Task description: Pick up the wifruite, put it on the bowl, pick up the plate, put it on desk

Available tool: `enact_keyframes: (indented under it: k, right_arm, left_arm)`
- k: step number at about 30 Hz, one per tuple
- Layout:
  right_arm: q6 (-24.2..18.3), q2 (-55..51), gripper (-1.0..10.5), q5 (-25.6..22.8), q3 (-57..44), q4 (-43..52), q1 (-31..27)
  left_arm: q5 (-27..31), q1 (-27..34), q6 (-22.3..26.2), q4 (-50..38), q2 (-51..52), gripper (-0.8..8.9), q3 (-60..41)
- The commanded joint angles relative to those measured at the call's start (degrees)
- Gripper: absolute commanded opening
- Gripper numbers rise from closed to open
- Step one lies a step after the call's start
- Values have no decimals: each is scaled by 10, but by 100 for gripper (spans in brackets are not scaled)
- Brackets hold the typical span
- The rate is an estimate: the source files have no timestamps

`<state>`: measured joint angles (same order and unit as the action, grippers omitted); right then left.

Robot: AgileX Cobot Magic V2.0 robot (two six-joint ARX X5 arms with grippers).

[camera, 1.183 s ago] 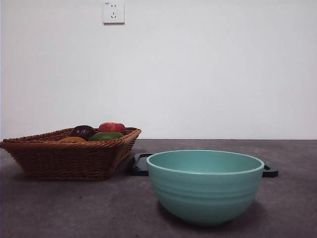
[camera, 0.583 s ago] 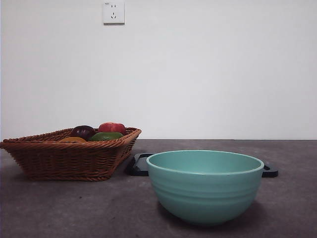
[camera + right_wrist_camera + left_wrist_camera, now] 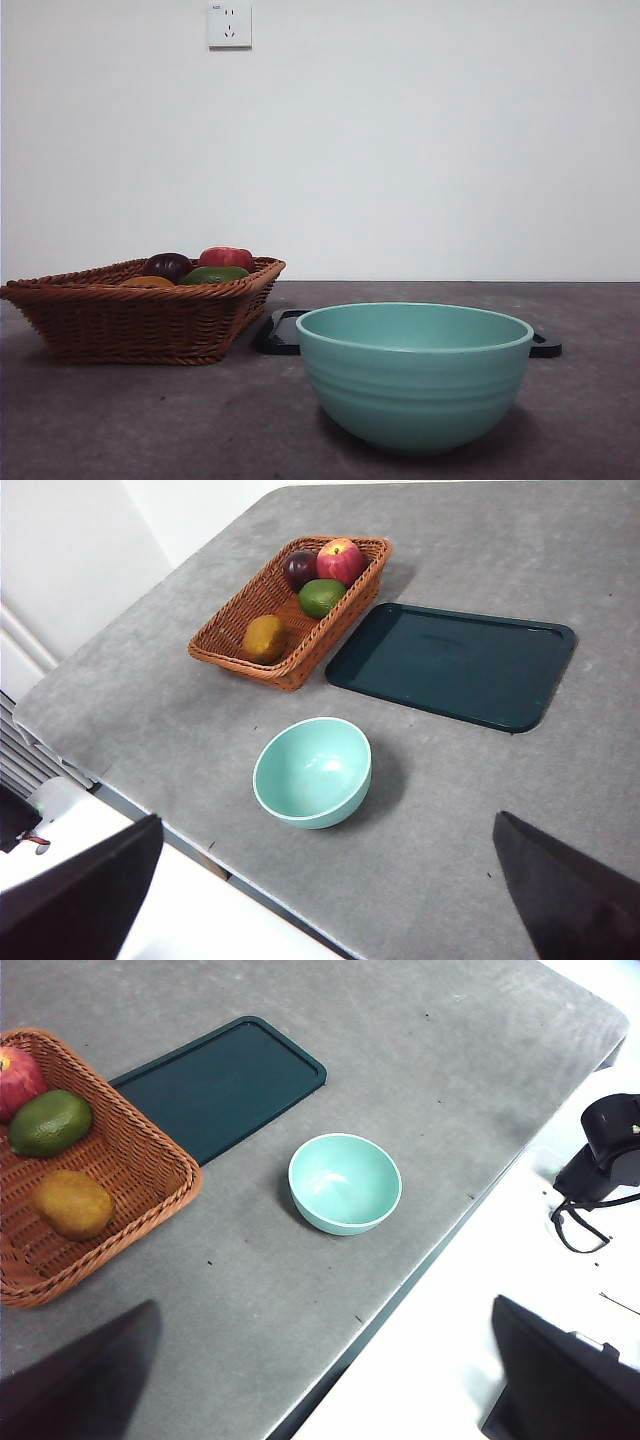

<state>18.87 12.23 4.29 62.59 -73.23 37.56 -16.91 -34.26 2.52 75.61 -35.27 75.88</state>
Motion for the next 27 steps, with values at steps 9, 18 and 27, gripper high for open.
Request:
enact_keyframes:
  k: [9,18,27]
  right_arm:
    - [-13,-1,14,-2,9,8,6]
    - [-13,-1,14,-2,9,8,6]
    - [-13,-1,14,-2,9,8,6]
  left_arm:
    - [-3,-4,9,-6,-2,9,6]
    - [-3,-4,9,-6,-2,9,6]
    - [-3,27,9,-6,-2,9,5]
